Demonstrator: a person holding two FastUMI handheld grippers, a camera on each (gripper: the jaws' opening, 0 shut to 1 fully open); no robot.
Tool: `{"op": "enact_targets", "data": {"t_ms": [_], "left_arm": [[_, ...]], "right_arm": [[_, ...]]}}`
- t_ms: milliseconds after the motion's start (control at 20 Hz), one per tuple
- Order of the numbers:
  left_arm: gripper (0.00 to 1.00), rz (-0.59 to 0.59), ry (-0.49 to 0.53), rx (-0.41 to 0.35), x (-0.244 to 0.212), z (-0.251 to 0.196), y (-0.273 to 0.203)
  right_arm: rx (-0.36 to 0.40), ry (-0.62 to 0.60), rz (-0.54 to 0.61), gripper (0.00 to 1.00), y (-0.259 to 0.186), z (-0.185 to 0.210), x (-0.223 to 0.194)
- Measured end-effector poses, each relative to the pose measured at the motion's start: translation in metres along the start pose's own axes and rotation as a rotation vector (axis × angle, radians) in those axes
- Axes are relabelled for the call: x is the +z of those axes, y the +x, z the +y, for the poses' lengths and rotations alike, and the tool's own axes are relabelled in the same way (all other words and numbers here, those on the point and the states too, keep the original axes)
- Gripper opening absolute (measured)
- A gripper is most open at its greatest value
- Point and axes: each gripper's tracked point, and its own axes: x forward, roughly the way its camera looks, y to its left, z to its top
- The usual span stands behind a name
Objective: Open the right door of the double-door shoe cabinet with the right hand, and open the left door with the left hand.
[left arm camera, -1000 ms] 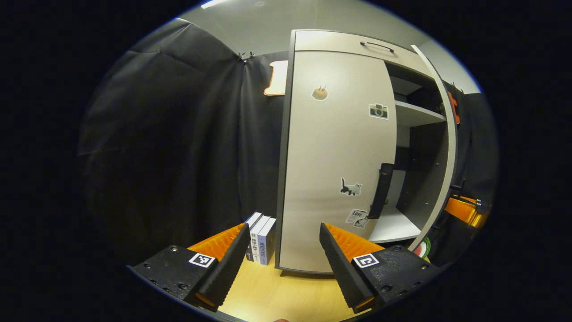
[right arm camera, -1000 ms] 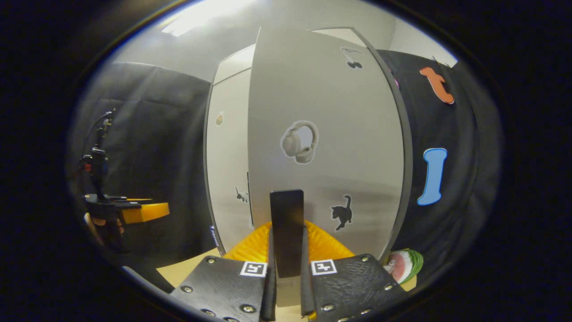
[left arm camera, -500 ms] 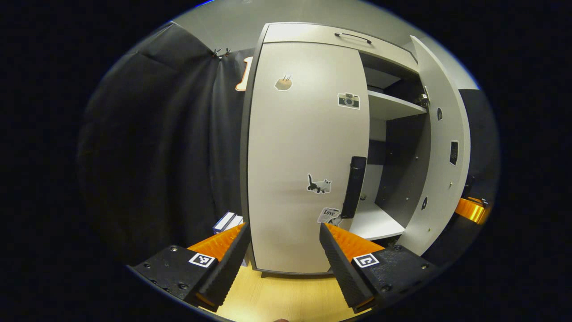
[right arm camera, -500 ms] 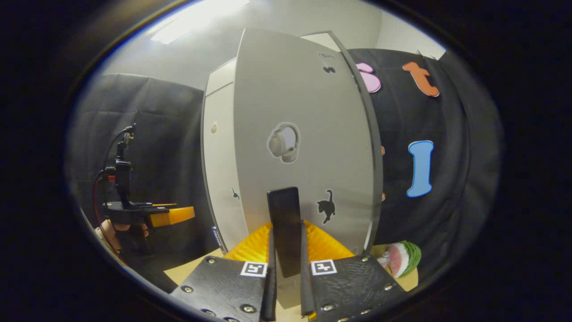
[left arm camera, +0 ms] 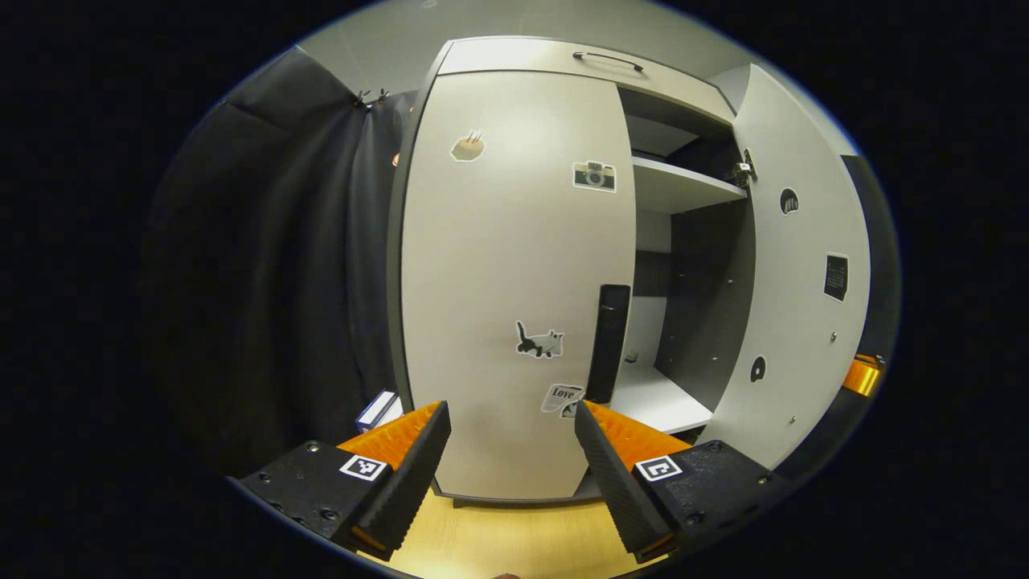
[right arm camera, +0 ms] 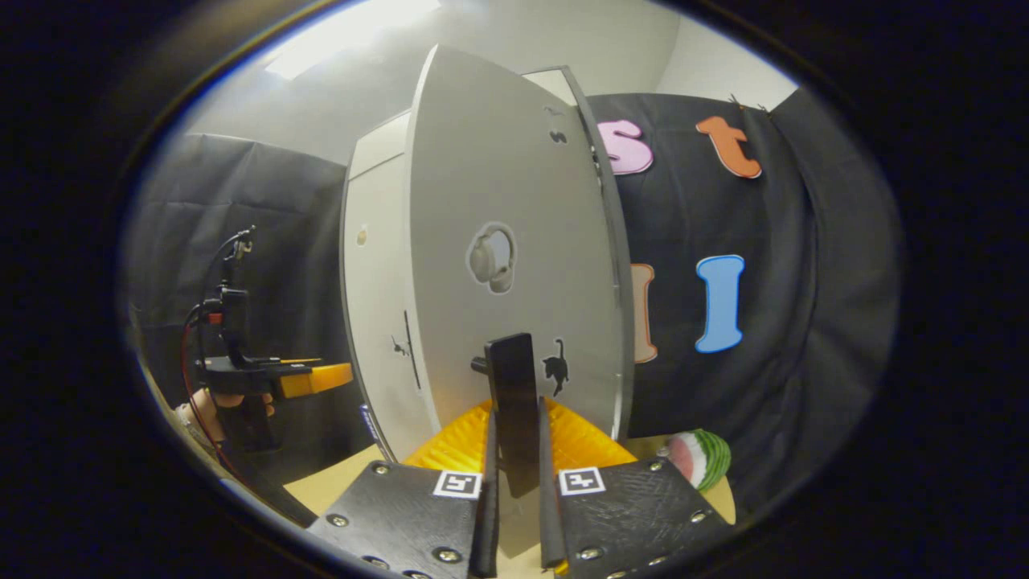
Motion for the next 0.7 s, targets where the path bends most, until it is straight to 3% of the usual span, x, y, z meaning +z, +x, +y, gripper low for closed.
{"op": "enact_targets", "data": {"t_ms": [350, 600, 650, 700], "left_arm": [[0.97, -0.012, 0.026, -0.079, 0.008, -0.041, 0.024], [0.96, -0.036, 0.047, -0.084, 0.017, -0.056, 0.046], [0.96, -0.036, 0.048, -0.083, 0.018, -0.058, 0.05], [0.97, -0.036, 0.049, -0.079, 0.018, -0.059, 0.054]], "right_arm": [[-0.066, -0.003, 0.014, 0.21, -0.011, -0.031, -0.005], [-0.191, 0.002, -0.007, 0.2, -0.02, -0.079, 0.003], [-0.211, 0.031, -0.018, 0.03, -0.026, -0.085, 0.002], [-0.202, 0.066, -0.026, 0.14, -0.026, -0.093, 0.002]]}}
